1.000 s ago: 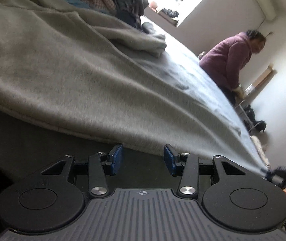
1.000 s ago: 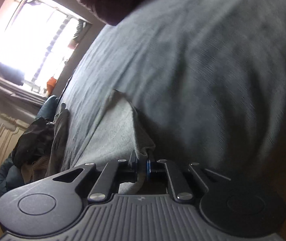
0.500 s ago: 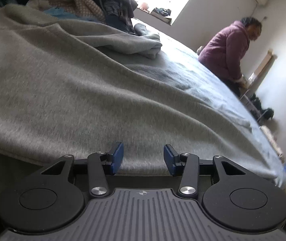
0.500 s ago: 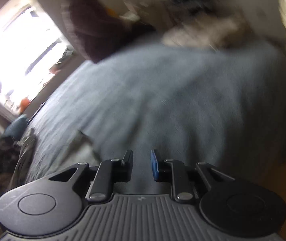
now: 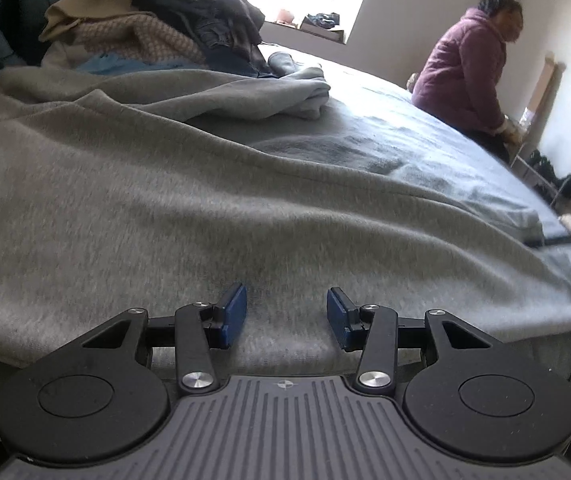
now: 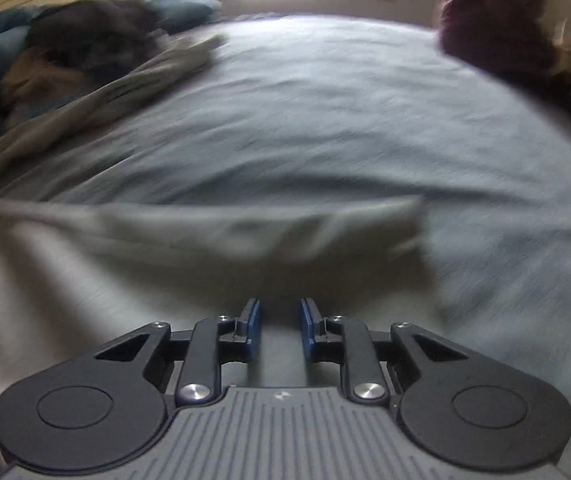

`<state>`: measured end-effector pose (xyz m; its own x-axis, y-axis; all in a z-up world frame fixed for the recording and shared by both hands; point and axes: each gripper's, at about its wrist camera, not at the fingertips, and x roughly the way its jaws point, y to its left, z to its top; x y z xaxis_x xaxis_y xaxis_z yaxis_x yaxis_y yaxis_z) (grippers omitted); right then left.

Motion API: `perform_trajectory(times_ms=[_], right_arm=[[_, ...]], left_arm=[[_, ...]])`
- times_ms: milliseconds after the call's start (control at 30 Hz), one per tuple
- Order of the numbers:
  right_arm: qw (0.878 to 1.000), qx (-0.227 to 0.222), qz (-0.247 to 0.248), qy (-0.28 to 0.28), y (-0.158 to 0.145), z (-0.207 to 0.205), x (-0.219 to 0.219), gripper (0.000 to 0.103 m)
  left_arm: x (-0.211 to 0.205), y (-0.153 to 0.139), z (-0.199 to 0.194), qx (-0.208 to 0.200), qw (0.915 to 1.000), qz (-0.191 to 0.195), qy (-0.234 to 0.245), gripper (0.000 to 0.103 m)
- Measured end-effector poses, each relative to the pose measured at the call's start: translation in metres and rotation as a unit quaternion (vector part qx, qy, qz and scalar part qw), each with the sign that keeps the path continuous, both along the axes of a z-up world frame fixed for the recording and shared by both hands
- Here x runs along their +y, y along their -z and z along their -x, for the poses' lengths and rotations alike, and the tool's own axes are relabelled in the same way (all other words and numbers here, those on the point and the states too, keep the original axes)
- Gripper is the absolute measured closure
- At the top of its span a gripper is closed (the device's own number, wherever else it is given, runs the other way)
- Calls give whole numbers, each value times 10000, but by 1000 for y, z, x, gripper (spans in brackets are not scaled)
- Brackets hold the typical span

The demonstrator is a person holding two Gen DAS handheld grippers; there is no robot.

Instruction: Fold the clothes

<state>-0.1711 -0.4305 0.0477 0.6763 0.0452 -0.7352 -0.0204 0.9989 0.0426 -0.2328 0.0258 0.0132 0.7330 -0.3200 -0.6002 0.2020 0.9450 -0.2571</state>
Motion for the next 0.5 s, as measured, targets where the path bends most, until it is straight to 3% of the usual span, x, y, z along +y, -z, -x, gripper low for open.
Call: perform_trajectory(times_ms=[67, 133, 267, 333, 400, 500], right_arm=[[9982, -93, -47, 597, -5, -11, -27, 89], [9943, -194, -191, 1027, -20, -9, -45, 83], [9959, -496, -59, 749, -49, 8, -35, 78], [9965, -344, -80, 754, -51, 5, -34, 61], [9953, -129, -159, 949, -41, -8, -42, 55], [9891, 152, -934, 1126, -23, -26, -59, 49]], left_arm=[[1, -1, -1, -1, 10000, -52, 37, 59], [1, -2, -1, -5, 9999, -106, 71, 59], [2, -4, -2, -55, 9996, -248, 109, 58], [3, -4, -2, -66, 9996, -252, 106, 58], [4, -3, -3, -64, 9997, -217, 97, 58], [4, -2, -4, -77, 9996, -227, 120, 57]])
